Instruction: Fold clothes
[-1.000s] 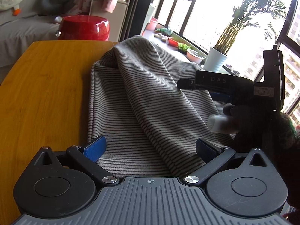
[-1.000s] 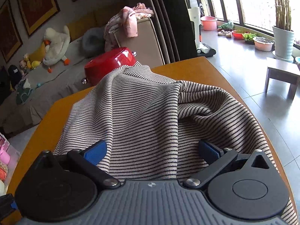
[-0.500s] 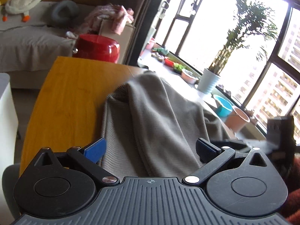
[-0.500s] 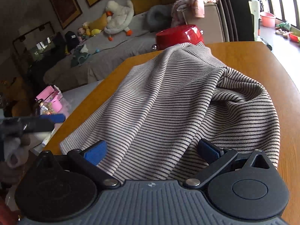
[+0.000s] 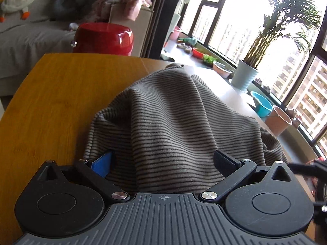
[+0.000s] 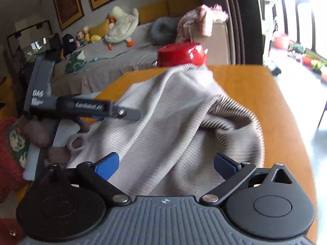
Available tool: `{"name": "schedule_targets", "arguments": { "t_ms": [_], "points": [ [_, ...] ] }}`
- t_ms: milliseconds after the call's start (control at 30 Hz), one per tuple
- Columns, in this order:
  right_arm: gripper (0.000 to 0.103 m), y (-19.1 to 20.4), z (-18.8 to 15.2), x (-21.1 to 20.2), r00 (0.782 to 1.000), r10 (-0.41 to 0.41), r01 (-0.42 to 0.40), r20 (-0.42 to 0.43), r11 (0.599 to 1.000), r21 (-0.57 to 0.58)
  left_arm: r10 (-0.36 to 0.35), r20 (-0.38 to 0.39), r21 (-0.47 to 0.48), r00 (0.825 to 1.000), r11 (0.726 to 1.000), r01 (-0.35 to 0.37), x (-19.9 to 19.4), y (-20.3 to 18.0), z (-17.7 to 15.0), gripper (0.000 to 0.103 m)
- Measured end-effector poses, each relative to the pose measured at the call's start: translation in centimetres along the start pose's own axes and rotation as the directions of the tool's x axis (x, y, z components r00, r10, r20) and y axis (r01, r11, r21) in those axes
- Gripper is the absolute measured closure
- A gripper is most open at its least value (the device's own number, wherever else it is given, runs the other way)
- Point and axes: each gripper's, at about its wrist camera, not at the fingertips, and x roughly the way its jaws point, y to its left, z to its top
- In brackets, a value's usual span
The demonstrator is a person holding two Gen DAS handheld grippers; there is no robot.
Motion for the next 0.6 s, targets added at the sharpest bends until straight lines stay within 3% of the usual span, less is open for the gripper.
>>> {"name": "schedule_targets", "arguments": {
  "t_ms": [33, 133, 333, 400, 467, 533, 600],
  "points": [
    [0.012, -0.1, 0.4, -0.5, 0.999, -0.027, 0.028, 0.039, 1.000, -0.015, 0.011, 0.011, 0.023, 1.000, 1.000, -0.011, -0.4, -0.2, -0.6, 0.000],
    [0.019, -0.9, 2.6, 0.3, 0.997, -0.007, 0.007, 0.072, 1.000, 0.001, 0.039, 0.029, 0.048, 0.999, 0.998, -0.041, -2.0, -0.8, -2.6, 0.000],
    [0.035, -2.0, 3.8, 6.0, 1.000, 0.015, -0.014, -0.016, 0.999, 0.043, 0.049, -0.004, 0.058, 0.999, 0.997, -0.049, -6.1, -2.2, -5.7, 0.000],
    [0.034, -2.4, 3.1, 7.4, 0.999, 0.018, -0.015, -0.050, 0.998, 0.065, -0.009, -0.018, -0.017, 1.000, 1.000, 0.008, -7.2, -1.6, -5.5, 0.000],
    [0.033, -2.7, 2.7, 7.2, 0.998, 0.046, -0.043, -0.032, 0.996, 0.072, -0.074, 0.005, -0.126, 0.997, 0.989, 0.074, -7.6, -0.4, -4.3, 0.000],
    [0.033, -3.1, 2.6, 7.2, 0.997, 0.068, -0.065, -0.033, 0.994, 0.093, -0.104, 0.038, -0.185, 0.994, 0.977, 0.109, -7.1, 0.5, -2.2, 0.000],
    [0.033, -3.3, 2.8, 7.0, 0.996, 0.077, -0.072, -0.037, 0.992, 0.105, -0.115, 0.024, -0.212, 0.993, 0.970, 0.117, -5.4, 1.0, -0.1, 0.000]
  ]
}}
